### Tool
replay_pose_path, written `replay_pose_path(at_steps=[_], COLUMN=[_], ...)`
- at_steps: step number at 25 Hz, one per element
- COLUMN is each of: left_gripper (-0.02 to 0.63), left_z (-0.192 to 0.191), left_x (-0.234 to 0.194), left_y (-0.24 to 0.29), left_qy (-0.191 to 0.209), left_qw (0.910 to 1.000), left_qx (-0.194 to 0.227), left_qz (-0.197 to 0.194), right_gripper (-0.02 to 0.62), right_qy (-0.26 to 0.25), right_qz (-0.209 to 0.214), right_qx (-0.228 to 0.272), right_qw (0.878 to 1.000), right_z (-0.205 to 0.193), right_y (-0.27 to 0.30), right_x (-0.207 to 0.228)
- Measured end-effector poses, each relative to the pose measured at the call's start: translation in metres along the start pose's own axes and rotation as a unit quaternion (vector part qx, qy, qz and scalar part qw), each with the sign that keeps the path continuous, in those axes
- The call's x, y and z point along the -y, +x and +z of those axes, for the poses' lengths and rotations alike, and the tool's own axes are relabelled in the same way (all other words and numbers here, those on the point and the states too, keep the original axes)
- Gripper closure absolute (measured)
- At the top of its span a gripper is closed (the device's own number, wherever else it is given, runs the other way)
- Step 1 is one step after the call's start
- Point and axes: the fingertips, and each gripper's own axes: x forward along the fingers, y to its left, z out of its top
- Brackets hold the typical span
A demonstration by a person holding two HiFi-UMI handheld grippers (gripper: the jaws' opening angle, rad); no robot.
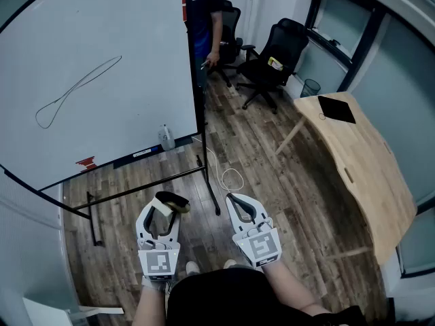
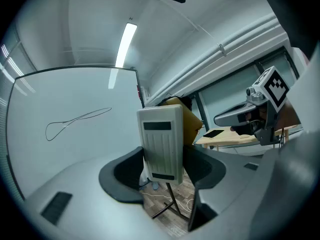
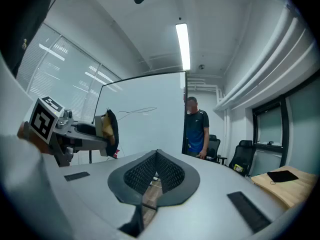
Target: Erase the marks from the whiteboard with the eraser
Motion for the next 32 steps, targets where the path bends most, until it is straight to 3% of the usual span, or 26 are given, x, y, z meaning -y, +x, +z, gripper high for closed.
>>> replay_pose_path(at_steps=[4,13,18,24,32], left_gripper=[0.345,0.345,0.345,0.347,0.347], left_z=[0.002,-0.004,-0.012,-0.022,-0.024], left_x=[0.023,0.054,0.054,0.025,-0.065], left_y=[0.007,0.019,0.032,0.069,0.155], left_qy=[-0.004,0.043,0.049,0.046,0.039], left_qw=[1.0,0.9982,0.9975,0.9977,0.9985], left_qx=[-0.008,-0.04,-0.05,-0.05,-0.031], left_qz=[0.0,-0.011,-0.006,0.002,0.025], right_gripper=[0.567,0.566,0.566,0.566,0.566], right_qy=[-0.014,0.055,0.058,0.043,0.013], right_qz=[0.009,0.011,0.023,0.034,0.035], right_qx=[-0.005,0.01,0.003,-0.013,-0.016], right_qw=[1.0,0.998,0.998,0.998,0.999], right_z=[-0.006,-0.025,-0.033,-0.037,-0.016], right_y=[-0.013,-0.033,-0.019,0.029,0.145], right_x=[0.015,0.052,0.058,0.059,0.068])
